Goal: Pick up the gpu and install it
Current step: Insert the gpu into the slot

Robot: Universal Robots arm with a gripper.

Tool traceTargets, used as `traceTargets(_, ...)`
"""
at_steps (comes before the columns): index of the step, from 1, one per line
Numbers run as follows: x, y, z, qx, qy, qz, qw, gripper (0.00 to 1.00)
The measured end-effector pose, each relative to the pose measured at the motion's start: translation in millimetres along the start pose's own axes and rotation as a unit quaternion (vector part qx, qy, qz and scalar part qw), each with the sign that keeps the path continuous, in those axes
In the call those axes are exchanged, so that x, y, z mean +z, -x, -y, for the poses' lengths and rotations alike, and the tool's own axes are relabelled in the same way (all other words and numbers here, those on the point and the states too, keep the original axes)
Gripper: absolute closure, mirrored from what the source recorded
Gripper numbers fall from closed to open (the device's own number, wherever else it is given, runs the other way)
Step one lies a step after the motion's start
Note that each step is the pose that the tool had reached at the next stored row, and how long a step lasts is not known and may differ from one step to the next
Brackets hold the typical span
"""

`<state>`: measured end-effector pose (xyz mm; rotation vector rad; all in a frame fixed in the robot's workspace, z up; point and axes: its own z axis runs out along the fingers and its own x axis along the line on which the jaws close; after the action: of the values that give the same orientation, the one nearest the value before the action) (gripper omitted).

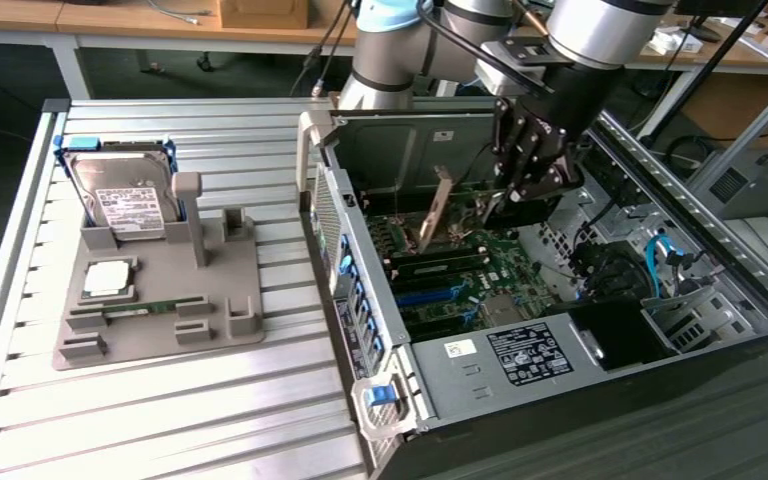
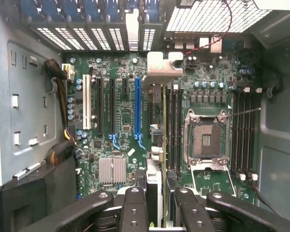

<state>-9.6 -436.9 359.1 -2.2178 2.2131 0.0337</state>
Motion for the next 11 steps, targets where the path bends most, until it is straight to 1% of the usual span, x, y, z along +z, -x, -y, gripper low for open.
traceTargets(11,2.3,-1.5,-11.0,0.0,0.0,0.0001,1.0,0.73)
